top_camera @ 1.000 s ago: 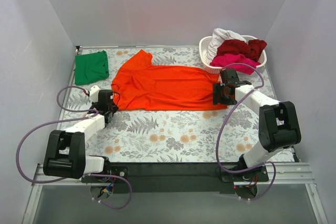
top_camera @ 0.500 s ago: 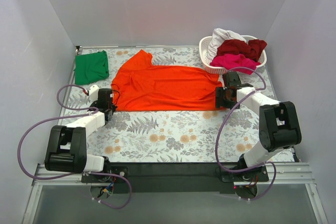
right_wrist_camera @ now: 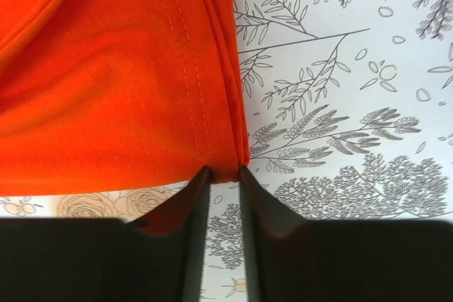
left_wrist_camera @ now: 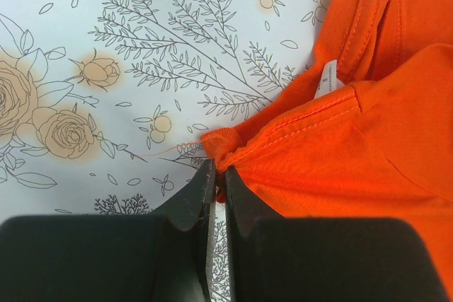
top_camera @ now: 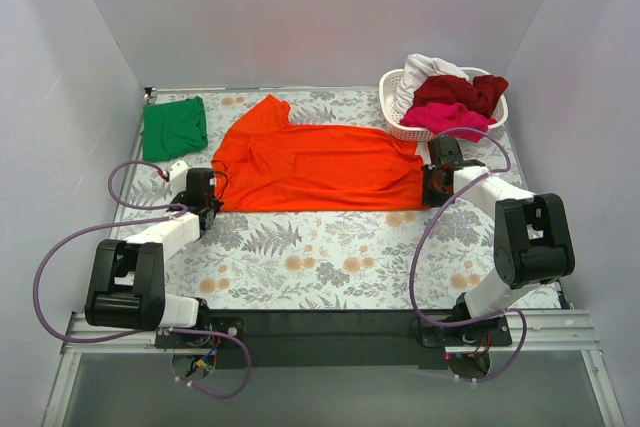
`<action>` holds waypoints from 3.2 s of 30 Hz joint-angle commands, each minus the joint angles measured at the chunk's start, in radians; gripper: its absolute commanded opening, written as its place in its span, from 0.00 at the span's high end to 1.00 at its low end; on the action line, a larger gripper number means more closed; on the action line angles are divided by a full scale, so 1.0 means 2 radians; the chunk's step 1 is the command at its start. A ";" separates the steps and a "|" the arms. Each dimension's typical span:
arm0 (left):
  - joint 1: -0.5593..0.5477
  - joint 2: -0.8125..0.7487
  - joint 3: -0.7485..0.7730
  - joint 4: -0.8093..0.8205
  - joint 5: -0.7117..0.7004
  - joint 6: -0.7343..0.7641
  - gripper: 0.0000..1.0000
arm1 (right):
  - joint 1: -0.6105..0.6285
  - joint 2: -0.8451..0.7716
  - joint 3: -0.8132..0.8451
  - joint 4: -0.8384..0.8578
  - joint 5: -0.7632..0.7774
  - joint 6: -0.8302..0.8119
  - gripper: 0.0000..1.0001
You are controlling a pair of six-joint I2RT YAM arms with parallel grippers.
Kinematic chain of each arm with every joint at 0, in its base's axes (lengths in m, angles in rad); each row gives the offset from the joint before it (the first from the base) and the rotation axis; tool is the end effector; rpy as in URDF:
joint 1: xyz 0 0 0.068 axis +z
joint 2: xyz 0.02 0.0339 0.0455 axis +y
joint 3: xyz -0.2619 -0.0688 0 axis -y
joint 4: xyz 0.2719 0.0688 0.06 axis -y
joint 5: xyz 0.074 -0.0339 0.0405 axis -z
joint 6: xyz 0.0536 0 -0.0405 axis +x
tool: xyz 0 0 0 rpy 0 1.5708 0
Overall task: Fold and stack the t-shirts
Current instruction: Fold the tshirt
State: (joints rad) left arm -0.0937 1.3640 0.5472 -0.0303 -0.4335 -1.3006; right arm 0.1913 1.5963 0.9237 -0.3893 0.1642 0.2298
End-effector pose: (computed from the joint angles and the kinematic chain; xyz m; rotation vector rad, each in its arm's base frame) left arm 0.2782 -0.0035 0.1208 -1.4738 1.7981 -0.1719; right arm 0.3340 0.0558 0.1420 0.1061 2.6085 -0.0682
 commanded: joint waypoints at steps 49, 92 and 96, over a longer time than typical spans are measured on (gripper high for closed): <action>-0.020 -0.081 0.147 -0.063 0.211 -0.005 0.13 | -0.020 -0.075 0.039 -0.025 -0.016 -0.027 0.28; -0.148 0.074 0.059 -0.018 0.045 -0.051 0.11 | 0.105 0.008 -0.059 -0.029 -0.003 0.048 0.27; -0.148 0.039 0.026 -0.033 0.035 -0.056 0.11 | 0.121 -0.019 -0.078 -0.052 -0.002 0.059 0.26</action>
State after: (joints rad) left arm -0.3904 1.4937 0.6529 0.0036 -0.3050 -1.3933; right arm 0.4156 1.5585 0.8314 -0.2974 0.1661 0.2878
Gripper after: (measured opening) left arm 0.887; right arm 0.735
